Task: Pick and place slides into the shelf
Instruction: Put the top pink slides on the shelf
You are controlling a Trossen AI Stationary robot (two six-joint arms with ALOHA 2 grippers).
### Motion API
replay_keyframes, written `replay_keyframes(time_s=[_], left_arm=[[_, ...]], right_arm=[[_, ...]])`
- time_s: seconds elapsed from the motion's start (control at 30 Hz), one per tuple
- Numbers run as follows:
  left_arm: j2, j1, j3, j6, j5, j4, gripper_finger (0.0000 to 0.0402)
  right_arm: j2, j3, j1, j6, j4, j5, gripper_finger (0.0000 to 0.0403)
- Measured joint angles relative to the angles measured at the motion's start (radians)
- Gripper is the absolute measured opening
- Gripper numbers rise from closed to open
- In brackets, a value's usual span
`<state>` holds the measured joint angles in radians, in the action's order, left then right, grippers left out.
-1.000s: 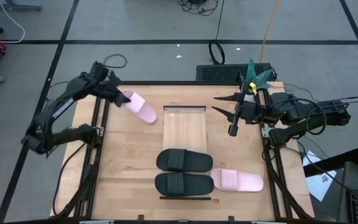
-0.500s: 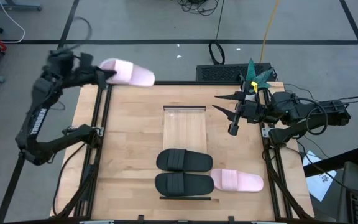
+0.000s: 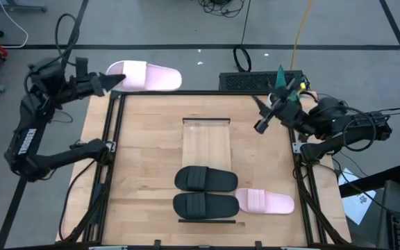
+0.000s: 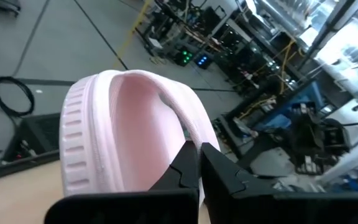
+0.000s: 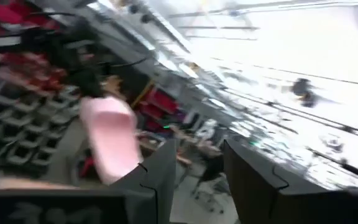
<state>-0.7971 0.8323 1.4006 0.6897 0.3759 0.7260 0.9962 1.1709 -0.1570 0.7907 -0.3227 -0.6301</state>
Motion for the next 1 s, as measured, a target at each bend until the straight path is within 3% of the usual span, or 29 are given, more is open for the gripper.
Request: replay_keyframes(time_s=[0.13, 0.37, 0.6, 0.73, 1.0], left_arm=[[-0.011, -0.159, -0.043, 0.063, -0.095, -0.105, 0.0000], [-0.078, -0.427, -0.228, 0.145, -0.278, -0.452, 0.0000], [-0.201, -0.568, -0.277, 0.188, -0.476, -0.591, 0.0000], [-0.285, -0.645, -0.279, 0.211, -0.578, -0.657, 0.0000], [-0.425, -0.802, -0.278, 0.299, -0.753, -0.728, 0.0000]], right_arm=[[0.000, 0.000, 0.000, 0.036, -0.058, -0.037, 0.0125], [0.001, 0.000, 0.011, 0.089, -0.071, -0.121, 0.0125], [-0.004, 0.000, 0.050, 0.279, -0.228, -0.235, 0.0125], [-0.029, 0.000, 0.067, 0.366, -0.313, -0.235, 0.0125], [-0.093, 0.000, 0.100, 0.377, -0.317, -0.235, 0.0125]])
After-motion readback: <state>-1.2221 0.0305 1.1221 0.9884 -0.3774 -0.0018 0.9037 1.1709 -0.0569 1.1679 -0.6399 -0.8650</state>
